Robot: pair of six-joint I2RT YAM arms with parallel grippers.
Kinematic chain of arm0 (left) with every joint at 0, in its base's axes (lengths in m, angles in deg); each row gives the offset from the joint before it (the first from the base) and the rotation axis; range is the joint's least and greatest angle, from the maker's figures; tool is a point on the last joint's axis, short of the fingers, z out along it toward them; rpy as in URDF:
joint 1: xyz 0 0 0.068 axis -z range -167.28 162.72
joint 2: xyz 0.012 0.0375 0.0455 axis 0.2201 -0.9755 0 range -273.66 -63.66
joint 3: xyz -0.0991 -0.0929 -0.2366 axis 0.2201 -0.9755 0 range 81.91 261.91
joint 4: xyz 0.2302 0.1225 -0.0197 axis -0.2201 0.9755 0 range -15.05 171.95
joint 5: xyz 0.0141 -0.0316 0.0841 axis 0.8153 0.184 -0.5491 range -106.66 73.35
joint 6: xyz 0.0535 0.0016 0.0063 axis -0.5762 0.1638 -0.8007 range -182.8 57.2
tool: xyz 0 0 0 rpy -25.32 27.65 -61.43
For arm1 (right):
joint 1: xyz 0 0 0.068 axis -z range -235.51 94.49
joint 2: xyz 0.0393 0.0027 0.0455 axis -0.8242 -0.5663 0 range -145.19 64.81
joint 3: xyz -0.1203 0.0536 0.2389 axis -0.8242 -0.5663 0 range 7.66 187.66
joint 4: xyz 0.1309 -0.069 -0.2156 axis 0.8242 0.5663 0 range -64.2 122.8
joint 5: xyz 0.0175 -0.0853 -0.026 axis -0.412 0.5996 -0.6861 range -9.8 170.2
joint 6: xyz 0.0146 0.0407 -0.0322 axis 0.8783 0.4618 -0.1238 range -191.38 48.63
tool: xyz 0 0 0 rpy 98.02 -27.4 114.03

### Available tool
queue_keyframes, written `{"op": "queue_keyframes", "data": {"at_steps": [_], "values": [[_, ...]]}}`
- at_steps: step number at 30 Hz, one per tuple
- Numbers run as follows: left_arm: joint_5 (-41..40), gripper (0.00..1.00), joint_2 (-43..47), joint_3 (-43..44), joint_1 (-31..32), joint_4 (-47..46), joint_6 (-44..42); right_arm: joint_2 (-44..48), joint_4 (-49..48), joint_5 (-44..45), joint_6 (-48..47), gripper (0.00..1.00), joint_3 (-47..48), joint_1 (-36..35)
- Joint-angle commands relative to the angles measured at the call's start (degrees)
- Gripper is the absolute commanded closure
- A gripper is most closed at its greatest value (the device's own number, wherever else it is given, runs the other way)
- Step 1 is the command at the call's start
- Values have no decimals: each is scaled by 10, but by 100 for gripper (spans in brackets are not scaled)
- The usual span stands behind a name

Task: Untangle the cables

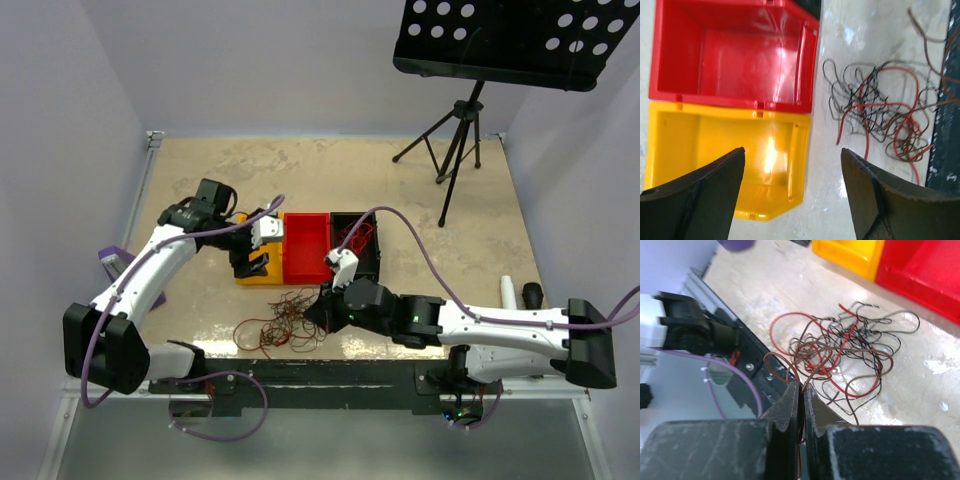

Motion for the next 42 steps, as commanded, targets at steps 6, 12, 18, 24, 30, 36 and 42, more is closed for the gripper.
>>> {"op": "queue_keyframes", "data": {"at_steps": [6, 12, 18, 24, 30, 36, 42], "values": [[153, 13, -4, 82, 4, 57, 20, 57, -6, 4, -39, 100, 33, -1], [185, 12, -3, 94, 4, 77, 5, 83, 1, 7, -76, 100, 102, -1], [243, 8, 0, 113, 4, 129, -47, 82, 12, -2, -95, 100, 175, -1], [256, 10, 3, 103, 3, 144, -60, 80, 17, -7, -101, 100, 215, -1], [236, 10, 17, 98, -22, 61, 38, 63, 31, 22, -125, 100, 244, 3], [118, 6, 39, 71, -69, -157, 268, 19, 23, 0, -141, 100, 243, 64], [103, 6, 26, 69, -98, -140, 268, -12, -28, -54, -158, 100, 225, 112]]}}
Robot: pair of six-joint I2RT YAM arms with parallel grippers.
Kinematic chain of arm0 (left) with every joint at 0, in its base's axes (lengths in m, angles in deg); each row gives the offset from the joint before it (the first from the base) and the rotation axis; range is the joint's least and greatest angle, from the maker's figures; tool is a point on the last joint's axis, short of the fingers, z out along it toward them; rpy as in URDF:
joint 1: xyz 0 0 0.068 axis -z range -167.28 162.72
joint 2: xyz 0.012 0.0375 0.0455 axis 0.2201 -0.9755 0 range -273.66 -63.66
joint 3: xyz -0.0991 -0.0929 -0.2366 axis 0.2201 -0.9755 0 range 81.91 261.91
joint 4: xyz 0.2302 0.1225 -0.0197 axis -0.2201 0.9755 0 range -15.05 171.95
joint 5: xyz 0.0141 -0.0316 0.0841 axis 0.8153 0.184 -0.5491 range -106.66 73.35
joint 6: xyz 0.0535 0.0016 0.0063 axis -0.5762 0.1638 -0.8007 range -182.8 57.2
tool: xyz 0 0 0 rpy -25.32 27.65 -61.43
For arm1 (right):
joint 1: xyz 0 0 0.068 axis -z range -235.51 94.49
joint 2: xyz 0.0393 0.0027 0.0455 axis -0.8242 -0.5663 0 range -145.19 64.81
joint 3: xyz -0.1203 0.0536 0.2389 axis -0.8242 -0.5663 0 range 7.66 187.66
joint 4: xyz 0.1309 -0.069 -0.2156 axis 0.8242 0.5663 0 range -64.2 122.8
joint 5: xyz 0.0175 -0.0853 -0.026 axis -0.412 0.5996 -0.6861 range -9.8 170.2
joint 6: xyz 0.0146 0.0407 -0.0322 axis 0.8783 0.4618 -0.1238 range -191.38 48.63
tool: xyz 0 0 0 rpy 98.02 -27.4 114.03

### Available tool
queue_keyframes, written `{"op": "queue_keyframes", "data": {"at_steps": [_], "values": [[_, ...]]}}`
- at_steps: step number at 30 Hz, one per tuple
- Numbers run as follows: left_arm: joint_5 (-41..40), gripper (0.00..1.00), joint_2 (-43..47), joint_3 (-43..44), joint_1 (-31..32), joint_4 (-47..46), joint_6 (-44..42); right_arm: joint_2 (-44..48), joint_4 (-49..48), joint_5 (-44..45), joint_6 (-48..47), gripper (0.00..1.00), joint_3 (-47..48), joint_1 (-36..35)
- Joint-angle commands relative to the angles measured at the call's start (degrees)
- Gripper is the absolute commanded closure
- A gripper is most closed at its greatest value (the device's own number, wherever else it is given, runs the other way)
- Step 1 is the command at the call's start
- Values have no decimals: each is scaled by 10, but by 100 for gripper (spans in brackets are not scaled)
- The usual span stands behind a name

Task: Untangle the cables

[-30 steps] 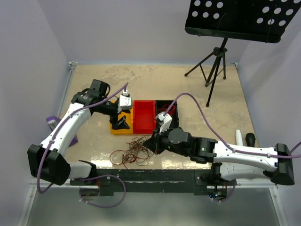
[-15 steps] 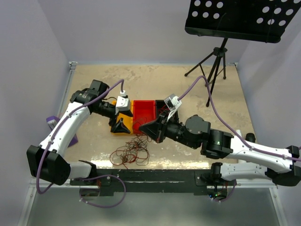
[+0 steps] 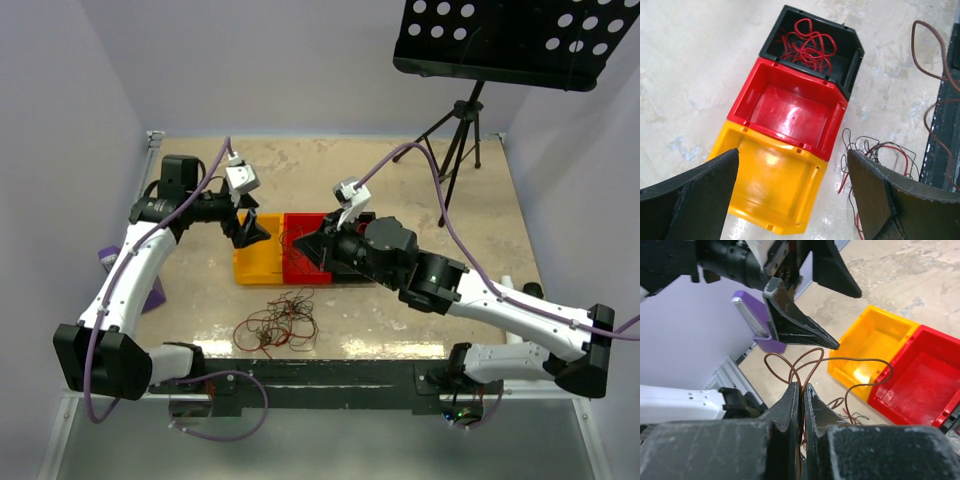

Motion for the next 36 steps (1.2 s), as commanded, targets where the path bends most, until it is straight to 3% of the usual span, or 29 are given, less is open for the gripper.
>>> {"op": "queue_keyframes", "data": {"at_steps": [1, 8, 12, 17, 19, 21, 23, 31, 36], "values": [[-16, 6, 4, -11, -22, -37, 38, -8, -51, -46, -24, 100, -6, 26], [-4, 7, 18, -33, -41, -51, 38, -13, -93, -96, -19, 100, -47, 59], [57, 8, 20, -36, -42, 7, -47, -24, -143, -184, -19, 100, -78, 71], [74, 11, 19, -29, -60, 50, -87, -63, -214, -287, -1, 100, -111, 102], [59, 13, 28, -39, -69, 4, -31, -79, -253, -340, 10, 100, -123, 120], [-44, 13, 60, -74, -73, -131, 105, -101, -275, -381, 19, 100, -128, 138], [-136, 11, 90, -104, -81, -244, 166, -126, -291, -408, 23, 100, -128, 147], [-198, 10, 58, -80, -84, -209, 186, -216, -318, -415, 23, 100, -79, 164], [-206, 10, 74, -92, -84, -212, 186, -300, -261, -323, 2, 100, 17, 163]]}}
